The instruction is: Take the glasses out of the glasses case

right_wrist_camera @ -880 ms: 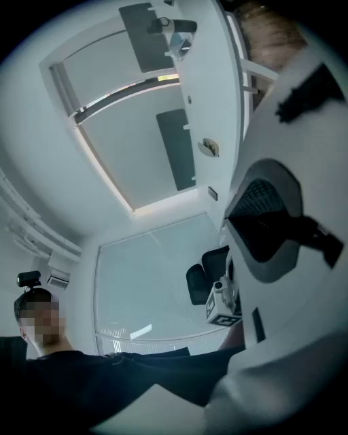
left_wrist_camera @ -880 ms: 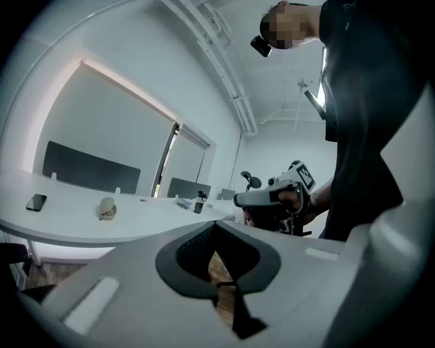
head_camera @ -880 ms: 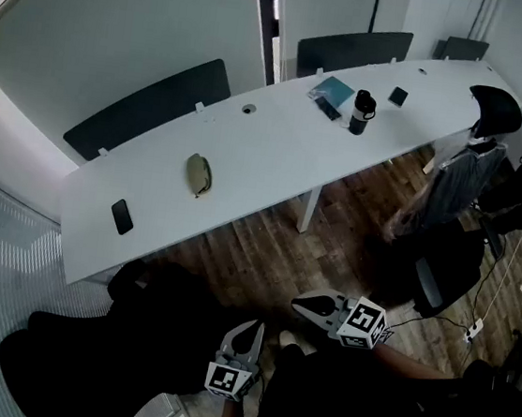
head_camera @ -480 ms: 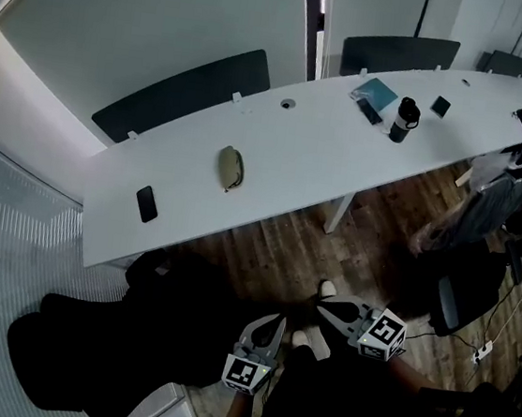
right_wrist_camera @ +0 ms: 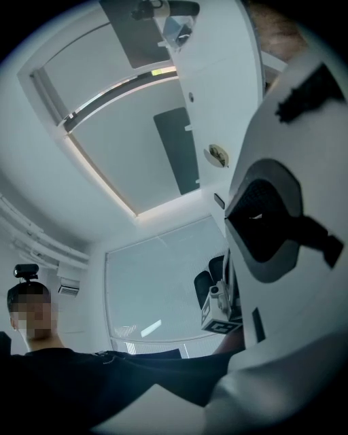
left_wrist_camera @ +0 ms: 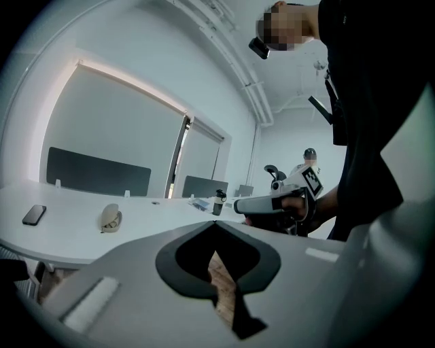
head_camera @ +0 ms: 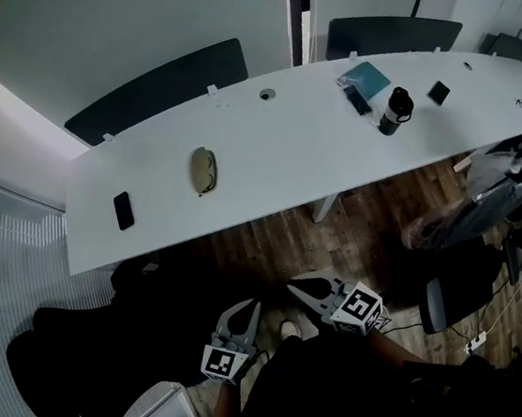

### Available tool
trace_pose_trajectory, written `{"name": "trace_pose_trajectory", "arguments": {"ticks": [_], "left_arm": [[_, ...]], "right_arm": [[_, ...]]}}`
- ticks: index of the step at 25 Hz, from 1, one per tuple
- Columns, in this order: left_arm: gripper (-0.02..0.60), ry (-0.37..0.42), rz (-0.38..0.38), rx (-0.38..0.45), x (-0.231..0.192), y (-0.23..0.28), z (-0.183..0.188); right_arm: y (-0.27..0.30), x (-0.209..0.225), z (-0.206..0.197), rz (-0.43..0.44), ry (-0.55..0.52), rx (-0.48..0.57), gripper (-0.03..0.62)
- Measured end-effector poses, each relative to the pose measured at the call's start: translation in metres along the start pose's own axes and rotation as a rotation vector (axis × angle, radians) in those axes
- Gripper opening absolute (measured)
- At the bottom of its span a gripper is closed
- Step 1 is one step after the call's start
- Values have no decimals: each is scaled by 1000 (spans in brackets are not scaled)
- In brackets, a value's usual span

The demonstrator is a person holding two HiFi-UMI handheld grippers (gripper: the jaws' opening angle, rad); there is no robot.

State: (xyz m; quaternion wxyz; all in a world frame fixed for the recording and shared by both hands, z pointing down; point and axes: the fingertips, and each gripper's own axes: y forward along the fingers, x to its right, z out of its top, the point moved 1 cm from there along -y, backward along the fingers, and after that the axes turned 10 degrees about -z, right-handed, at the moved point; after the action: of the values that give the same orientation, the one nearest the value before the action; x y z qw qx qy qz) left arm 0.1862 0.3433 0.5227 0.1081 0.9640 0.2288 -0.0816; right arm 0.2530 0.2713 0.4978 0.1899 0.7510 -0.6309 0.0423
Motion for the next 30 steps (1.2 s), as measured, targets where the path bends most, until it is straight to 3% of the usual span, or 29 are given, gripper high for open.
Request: {"name": "trace_pose_trajectory", "arguments": {"ticks": [3, 7, 20, 25, 30], "left_arm": [[9, -37, 46, -15, -11, 26, 27], [8, -63, 48, -10, 0, 58, 45], [9, -90, 99, -44, 8, 93, 53], [9, -99, 77, -27, 1, 105, 56], [9, -87, 66, -18, -7, 115, 59]], "right_arm": [[9, 24, 15, 29, 19, 10, 8], [-1, 47, 24, 45, 58, 5, 8], [-8, 95, 9, 85, 248, 8, 8], [-7, 122, 12, 42, 359, 50, 8], [-12, 136, 17, 8, 337, 56, 8]]}}
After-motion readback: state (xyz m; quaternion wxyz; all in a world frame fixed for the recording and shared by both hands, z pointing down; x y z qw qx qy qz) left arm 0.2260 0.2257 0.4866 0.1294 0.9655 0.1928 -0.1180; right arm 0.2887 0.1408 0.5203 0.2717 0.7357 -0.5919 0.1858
